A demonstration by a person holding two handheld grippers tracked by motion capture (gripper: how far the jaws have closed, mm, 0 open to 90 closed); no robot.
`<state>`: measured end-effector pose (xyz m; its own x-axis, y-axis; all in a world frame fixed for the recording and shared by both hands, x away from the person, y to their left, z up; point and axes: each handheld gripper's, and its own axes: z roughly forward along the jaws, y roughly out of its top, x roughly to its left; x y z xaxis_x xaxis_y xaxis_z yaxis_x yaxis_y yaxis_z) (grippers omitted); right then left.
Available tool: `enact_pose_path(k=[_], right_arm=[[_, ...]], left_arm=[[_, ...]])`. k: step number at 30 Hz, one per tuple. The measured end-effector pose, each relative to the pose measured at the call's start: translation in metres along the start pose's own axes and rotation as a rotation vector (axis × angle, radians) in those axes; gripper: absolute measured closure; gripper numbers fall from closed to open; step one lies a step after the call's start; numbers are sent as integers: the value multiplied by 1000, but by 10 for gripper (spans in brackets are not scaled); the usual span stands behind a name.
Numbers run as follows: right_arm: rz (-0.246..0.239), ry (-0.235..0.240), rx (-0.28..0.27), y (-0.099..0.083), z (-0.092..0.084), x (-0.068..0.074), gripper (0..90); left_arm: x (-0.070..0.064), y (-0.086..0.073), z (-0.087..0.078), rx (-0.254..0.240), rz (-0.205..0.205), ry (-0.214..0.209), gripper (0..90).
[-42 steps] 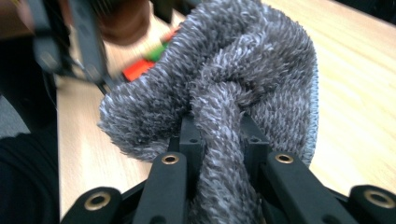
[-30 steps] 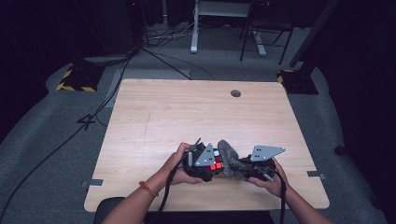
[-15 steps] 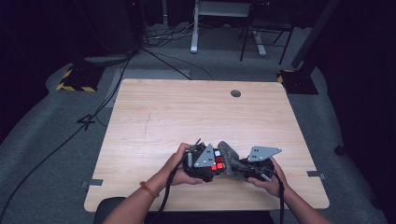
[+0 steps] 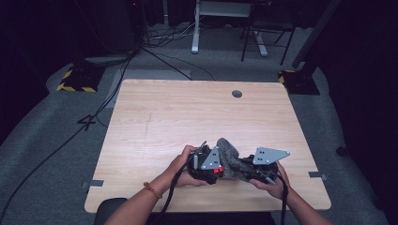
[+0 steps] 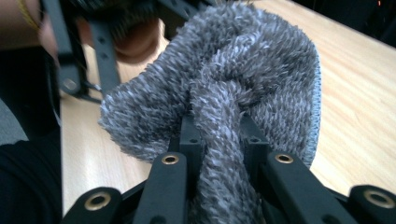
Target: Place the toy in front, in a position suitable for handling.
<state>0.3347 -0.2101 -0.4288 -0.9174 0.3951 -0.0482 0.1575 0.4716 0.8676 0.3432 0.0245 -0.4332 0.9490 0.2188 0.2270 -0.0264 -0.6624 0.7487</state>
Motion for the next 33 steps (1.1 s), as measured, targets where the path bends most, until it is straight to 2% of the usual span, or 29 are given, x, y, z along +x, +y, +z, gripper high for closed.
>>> enact_pose_path(k=[3, 7, 13, 16, 19, 24, 27, 33], right_arm=[[0, -18, 38, -5, 3, -3, 770], [-14, -62, 87, -10, 5, -9, 770], [36, -40, 112, -16, 10, -16, 769], [63, -11, 97, -17, 13, -18, 769], [66, 23, 65, -16, 12, -16, 769], [109, 61, 15, -17, 8, -18, 771], [121, 71, -11, -17, 5, -19, 771], [106, 67, -37, -14, -2, -18, 771]], left_arm=[[1, 0, -3, -16, 1, 6, 332], [4, 1, -12, -62, -8, 11, 332], [4, 2, -19, -103, -16, 21, 333], [4, 2, -19, -114, -21, 15, 332], [5, 1, -18, -122, -28, 2, 332], [8, -2, -18, -124, -34, -9, 331], [8, -3, -18, -120, -38, -16, 329], [7, -4, -16, -105, -28, -18, 327]])
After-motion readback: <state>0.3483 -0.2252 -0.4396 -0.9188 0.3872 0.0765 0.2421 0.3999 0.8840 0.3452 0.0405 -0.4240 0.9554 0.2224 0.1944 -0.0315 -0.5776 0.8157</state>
